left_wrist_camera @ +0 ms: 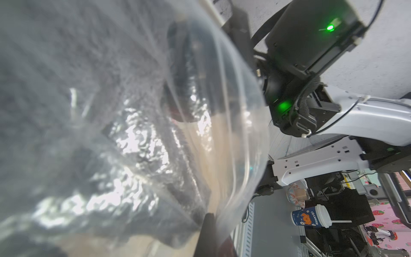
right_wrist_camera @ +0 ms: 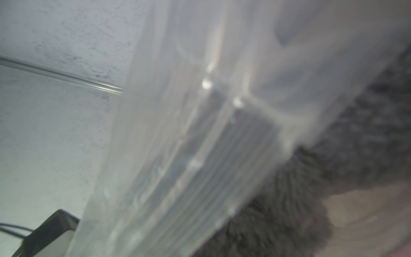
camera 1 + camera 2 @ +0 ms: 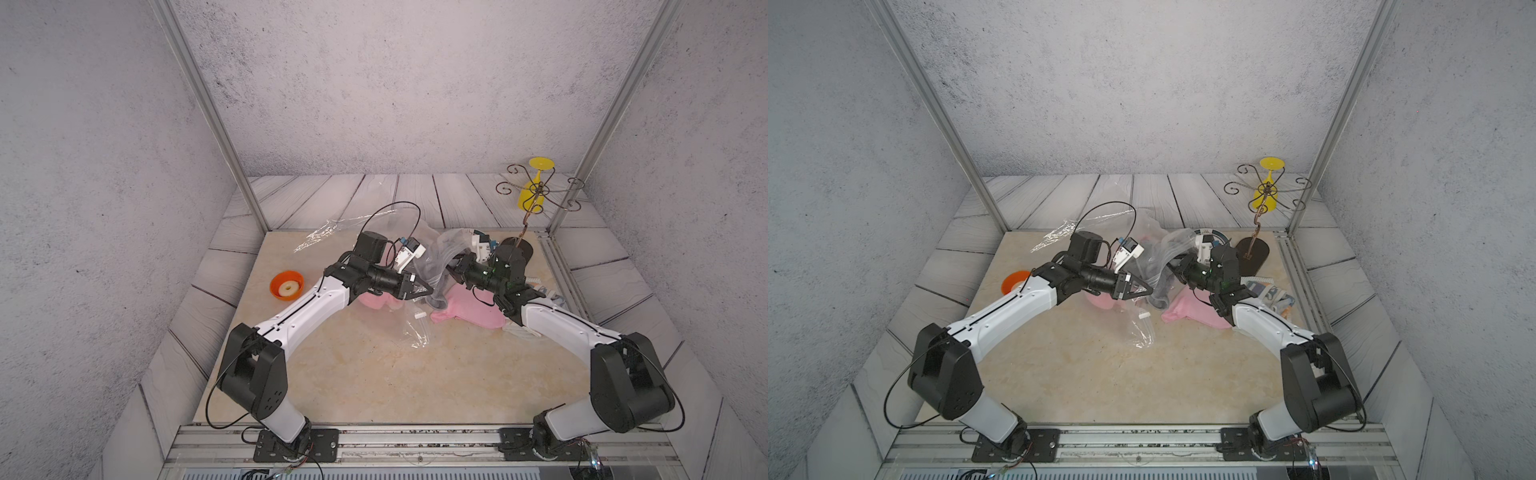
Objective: Place the folded towel into the vacuum bag
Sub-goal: Place the towel in the vacuum bag.
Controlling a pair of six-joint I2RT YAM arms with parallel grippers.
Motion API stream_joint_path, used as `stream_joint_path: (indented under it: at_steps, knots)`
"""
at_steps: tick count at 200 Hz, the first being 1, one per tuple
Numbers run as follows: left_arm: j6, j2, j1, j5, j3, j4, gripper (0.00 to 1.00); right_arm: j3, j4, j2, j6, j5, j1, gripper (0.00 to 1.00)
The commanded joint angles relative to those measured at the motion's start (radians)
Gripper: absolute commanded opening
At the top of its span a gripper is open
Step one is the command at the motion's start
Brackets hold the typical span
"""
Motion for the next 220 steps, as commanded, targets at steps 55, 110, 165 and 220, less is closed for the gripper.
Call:
stream_joint_path:
  at_steps: [55, 110, 165, 220]
  knots:
    - [0.113, -0.025, -0.071, 0.034, -0.003, -0.103, 0.0, 0.027, -0.01, -0.015, -0.02, 0.123, -0.003, 0.0]
    - [-0.161, -0.161, 0.009, 0.361, -0.025, 0.305, 0.0, 0.105, -0.744, -0.087, -0.235, 0.571, 0.005, 0.01]
    - [0.046, -0.102, 0.03, 0.211, 0.008, 0.023, 0.0, 0.057, -0.743, -0.135, -0.275, 0.537, 0.003, 0.0]
    - [0.215, 0.013, -0.09, 0.034, 0.047, -0.166, 0.0, -0.035, -0.033, -0.099, -0.084, 0.065, 0.003, 0.0]
